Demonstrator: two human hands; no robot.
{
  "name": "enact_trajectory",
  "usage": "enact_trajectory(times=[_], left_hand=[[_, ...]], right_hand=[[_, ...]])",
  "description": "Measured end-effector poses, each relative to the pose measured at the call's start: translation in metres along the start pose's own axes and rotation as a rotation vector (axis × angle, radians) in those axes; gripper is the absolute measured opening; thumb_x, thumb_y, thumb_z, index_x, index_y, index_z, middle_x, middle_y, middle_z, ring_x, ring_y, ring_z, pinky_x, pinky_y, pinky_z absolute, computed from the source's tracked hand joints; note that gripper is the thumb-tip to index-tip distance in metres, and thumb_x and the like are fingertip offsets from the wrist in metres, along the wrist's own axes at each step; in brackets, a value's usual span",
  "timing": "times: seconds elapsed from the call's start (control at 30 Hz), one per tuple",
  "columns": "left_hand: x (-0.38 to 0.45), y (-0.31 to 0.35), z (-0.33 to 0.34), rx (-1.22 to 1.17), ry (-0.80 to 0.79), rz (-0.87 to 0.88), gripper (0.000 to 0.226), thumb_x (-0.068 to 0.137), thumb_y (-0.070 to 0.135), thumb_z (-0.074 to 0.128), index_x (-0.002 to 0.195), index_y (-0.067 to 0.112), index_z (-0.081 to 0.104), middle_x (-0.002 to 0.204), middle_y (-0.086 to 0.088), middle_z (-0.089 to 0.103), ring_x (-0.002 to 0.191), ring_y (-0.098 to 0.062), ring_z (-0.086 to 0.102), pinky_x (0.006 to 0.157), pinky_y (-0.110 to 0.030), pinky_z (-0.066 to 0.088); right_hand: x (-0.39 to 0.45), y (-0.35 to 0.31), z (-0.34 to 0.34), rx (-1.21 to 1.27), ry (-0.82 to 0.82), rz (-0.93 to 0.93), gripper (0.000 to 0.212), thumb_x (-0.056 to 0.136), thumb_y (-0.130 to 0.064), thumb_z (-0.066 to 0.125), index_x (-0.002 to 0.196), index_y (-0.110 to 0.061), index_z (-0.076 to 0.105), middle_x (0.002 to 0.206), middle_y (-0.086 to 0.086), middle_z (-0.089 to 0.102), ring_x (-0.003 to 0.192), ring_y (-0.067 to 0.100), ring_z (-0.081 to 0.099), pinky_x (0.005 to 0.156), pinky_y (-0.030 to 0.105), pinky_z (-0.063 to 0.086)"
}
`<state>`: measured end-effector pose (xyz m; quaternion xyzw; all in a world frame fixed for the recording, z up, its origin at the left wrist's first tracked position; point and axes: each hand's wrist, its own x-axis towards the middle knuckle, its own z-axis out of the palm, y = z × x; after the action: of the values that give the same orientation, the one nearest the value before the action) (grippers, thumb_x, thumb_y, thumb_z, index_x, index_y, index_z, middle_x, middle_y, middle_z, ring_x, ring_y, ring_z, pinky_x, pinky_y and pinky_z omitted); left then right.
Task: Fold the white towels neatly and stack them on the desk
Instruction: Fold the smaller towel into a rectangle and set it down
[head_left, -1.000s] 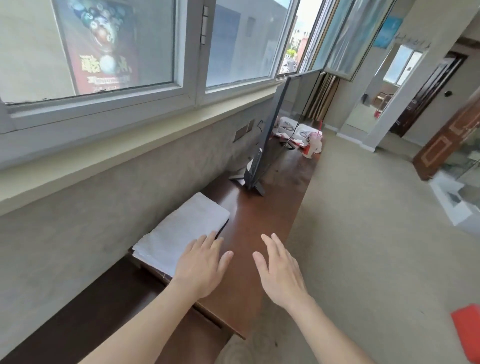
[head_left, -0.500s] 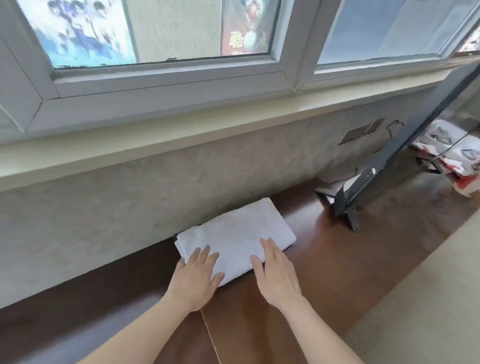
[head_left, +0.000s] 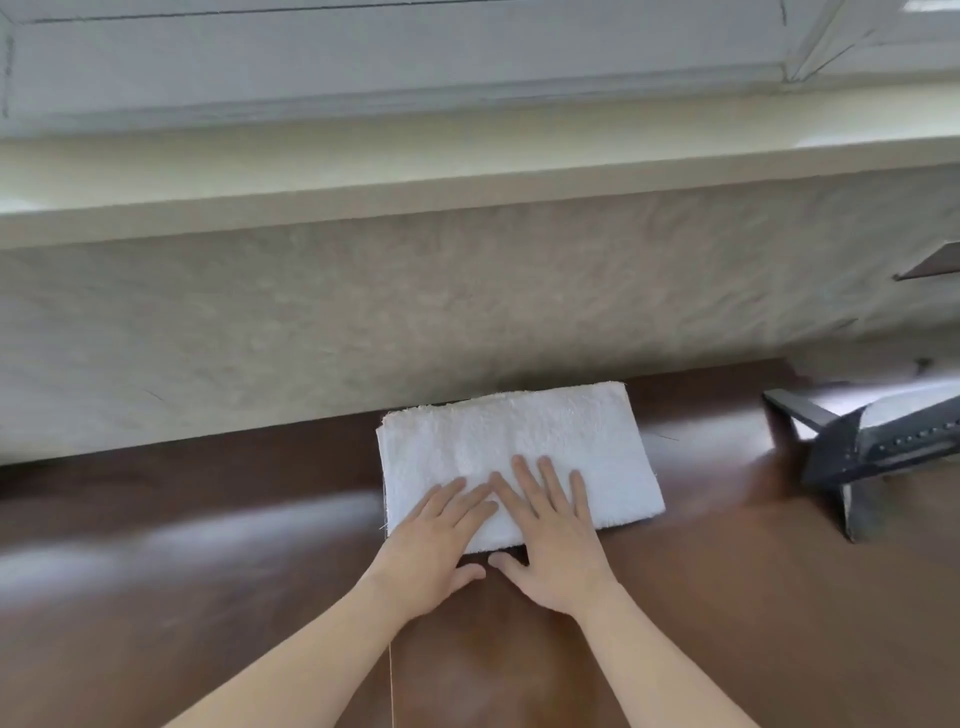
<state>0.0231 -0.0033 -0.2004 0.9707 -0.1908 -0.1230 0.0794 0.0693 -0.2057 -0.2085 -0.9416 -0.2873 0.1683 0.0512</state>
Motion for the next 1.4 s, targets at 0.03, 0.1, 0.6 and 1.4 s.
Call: enact_trajectory(times=[0.03,0.1,0.6,1.4], left_hand=[[0.004,0.003,0.001,-0.008,-0.004,-0.017,0.088,0.058,0.061,0.086,0.132,0.021,0.062,0.142,0.003,0.058,0.128,-0.024,0.059,0.105,-0.041,0.047],[0.009,0.005,0.002,-0.024,0.003,-0.045,0.091,0.05,0.059,0.091,0.129,0.02,0.065,0.137,0.002,0.062,0.123,-0.024,0.062,0.102,-0.041,0.05],[0.027,-0.021,-0.063,-0.372,-0.122,-0.232,0.04,0.089,0.02,0.056,0.122,0.041,0.064,0.096,0.014,0.07,0.087,-0.009,0.059,0.067,-0.017,0.04],[-0.238,-0.06,-0.1,-0.535,0.314,-0.654,0.072,0.079,0.056,0.068,0.142,0.048,0.032,0.117,0.022,0.059,0.111,-0.006,0.056,0.087,-0.023,0.045]], right_hand=[[0.001,0.003,0.002,-0.021,0.019,-0.005,0.087,0.089,-0.064,0.048,0.161,-0.035,0.01,0.169,-0.001,0.001,0.156,0.029,0.003,0.12,0.055,0.001],[0.004,0.008,0.003,-0.027,0.063,-0.011,0.09,0.083,-0.047,0.069,0.159,-0.036,0.022,0.167,-0.001,0.021,0.152,0.029,0.023,0.117,0.054,0.011],[0.013,0.016,-0.029,-0.031,0.034,-0.068,0.082,0.071,-0.048,0.083,0.143,-0.029,0.049,0.147,-0.006,0.055,0.129,0.023,0.056,0.096,0.048,0.041],[0.018,-0.274,-0.166,-0.045,-0.328,-0.142,0.014,0.089,-0.033,0.058,0.078,-0.029,0.051,0.084,-0.003,0.061,0.085,0.024,0.061,0.058,0.032,0.042]])
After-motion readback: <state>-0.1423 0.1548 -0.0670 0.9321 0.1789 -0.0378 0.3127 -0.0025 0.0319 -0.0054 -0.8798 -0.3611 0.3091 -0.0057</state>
